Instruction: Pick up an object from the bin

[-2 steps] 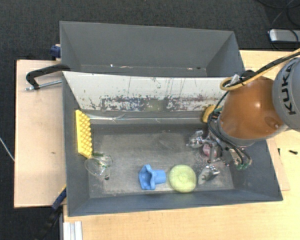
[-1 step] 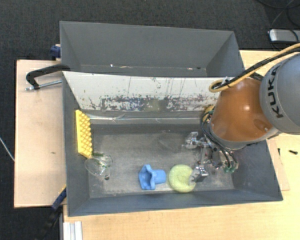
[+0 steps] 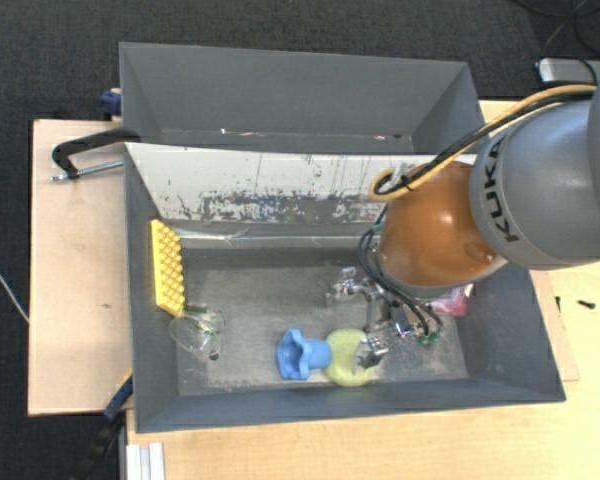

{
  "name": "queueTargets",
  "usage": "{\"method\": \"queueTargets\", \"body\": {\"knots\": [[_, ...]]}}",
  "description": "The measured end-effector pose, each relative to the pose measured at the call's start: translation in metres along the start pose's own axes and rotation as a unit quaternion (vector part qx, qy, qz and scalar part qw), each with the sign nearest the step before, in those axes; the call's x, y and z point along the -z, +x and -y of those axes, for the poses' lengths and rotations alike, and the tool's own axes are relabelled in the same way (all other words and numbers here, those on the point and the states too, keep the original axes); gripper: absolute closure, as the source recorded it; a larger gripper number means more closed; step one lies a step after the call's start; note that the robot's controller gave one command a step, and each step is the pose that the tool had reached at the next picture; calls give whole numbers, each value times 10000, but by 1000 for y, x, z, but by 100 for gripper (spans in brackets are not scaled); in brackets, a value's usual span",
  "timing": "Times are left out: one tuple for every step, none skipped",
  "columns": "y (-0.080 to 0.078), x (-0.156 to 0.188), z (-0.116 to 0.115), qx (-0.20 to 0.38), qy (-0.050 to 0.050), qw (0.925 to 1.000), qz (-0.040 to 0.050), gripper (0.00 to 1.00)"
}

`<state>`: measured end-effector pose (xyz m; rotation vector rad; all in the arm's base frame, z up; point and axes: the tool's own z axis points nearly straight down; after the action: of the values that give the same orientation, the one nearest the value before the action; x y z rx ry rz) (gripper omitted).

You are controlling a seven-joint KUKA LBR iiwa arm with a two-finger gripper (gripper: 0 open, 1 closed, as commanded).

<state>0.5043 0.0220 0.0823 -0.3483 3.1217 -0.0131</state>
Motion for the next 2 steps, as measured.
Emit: {"method": "queueTargets", "body": {"knots": [[17, -5, 23, -1949, -120, 9807, -51, 100], [17, -5, 23, -1948, -117, 9808, -49, 100]]}}
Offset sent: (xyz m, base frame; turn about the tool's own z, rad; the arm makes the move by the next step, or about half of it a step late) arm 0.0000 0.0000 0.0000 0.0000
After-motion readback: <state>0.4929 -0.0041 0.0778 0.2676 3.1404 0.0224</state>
